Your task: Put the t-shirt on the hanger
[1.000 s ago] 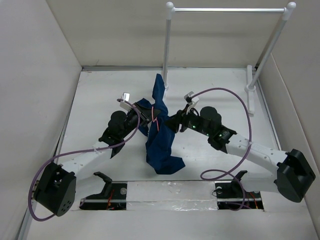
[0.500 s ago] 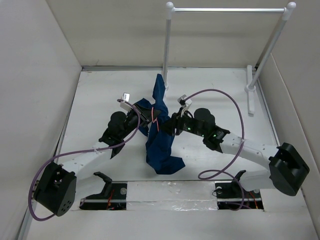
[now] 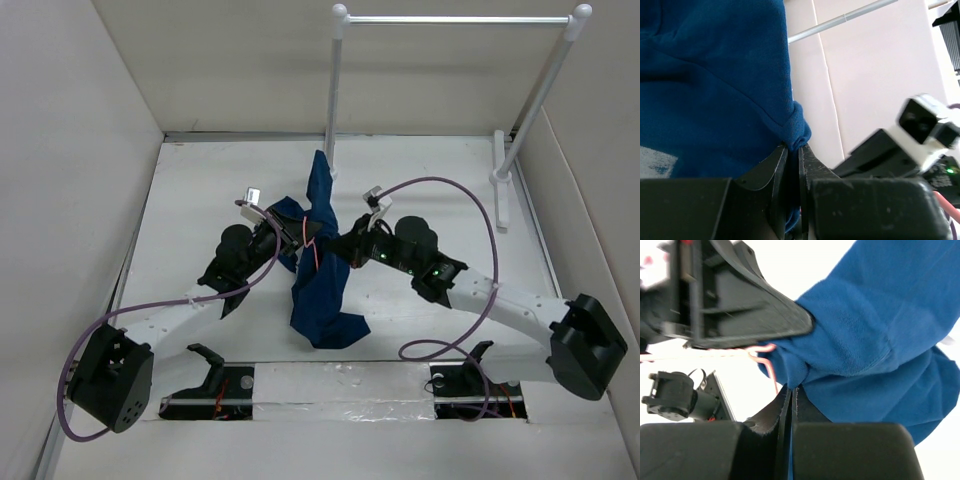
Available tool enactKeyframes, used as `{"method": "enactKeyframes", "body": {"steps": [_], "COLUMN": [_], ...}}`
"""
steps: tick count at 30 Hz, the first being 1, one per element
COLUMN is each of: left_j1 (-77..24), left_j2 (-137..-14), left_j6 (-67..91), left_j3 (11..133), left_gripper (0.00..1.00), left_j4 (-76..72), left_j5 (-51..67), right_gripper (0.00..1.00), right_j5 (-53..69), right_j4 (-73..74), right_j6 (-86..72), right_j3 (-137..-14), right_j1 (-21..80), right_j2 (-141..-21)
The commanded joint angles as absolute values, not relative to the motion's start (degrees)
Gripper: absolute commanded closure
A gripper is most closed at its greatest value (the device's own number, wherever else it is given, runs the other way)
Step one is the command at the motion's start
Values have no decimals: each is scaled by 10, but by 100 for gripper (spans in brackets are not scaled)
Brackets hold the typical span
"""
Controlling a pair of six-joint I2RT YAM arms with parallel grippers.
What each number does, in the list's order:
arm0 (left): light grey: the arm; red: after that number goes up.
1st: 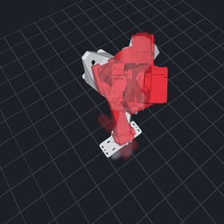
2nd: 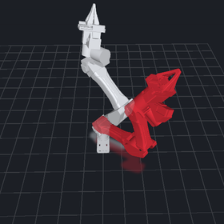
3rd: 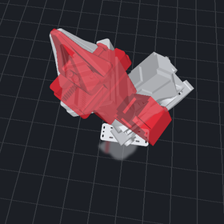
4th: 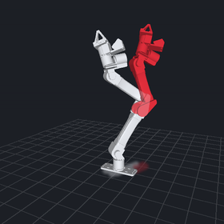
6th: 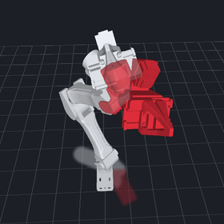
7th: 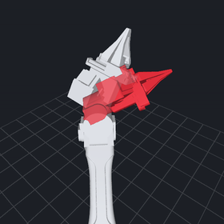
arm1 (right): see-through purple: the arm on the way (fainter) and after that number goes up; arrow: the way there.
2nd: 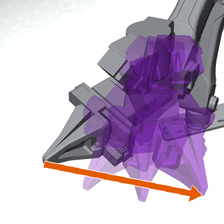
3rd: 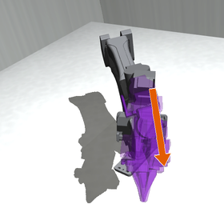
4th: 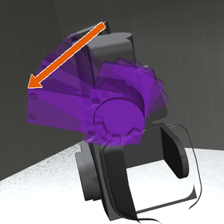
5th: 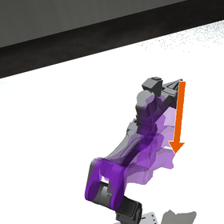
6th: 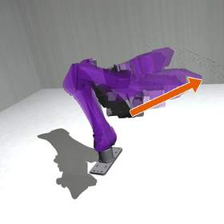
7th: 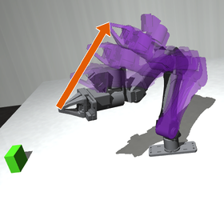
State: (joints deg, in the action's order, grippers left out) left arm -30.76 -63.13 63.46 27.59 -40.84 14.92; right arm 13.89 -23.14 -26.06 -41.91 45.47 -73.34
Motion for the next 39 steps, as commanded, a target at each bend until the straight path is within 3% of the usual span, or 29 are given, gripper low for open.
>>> {"method": "enactKeyframes", "body": {"steps": [1,8,13,17,27,29,37,38,39], "left_j1": [-310,-310,-310,-310,-310,-310,-310,-310,-310], "left_j2": [-622,-617,-619,-619,-655,-658,-708,-711,-715], "left_j6": [624,624,609,613,678,688,705,707,708], "left_j3": [272,273,301,289,276,274,294,294,294], "left_gripper": [100,100,100,100,100,100,100,100,100], "left_j4": [-439,-439,-409,-410,-473,-478,-450,-450,-451], "left_j5": [156,166,194,200,236,218,214,213,211], "right_gripper": [100,100,100,100,100,94,41,41,33], "right_j5": [99,39,95,59,161,154,92,86,80], "right_j4": [-237,-181,-195,-193,-192,-200,-140,-140,-122], "right_j6": [-237,-182,-178,-169,-190,-201,-204,-201,-200], "right_j3": [-441,-503,-535,-566,-619,-603,-551,-546,-538], "right_j1": [457,427,402,396,366,372,365,365,365], "right_j2": [-674,-688,-739,-745,-867,-861,-776,-761,-745]}}
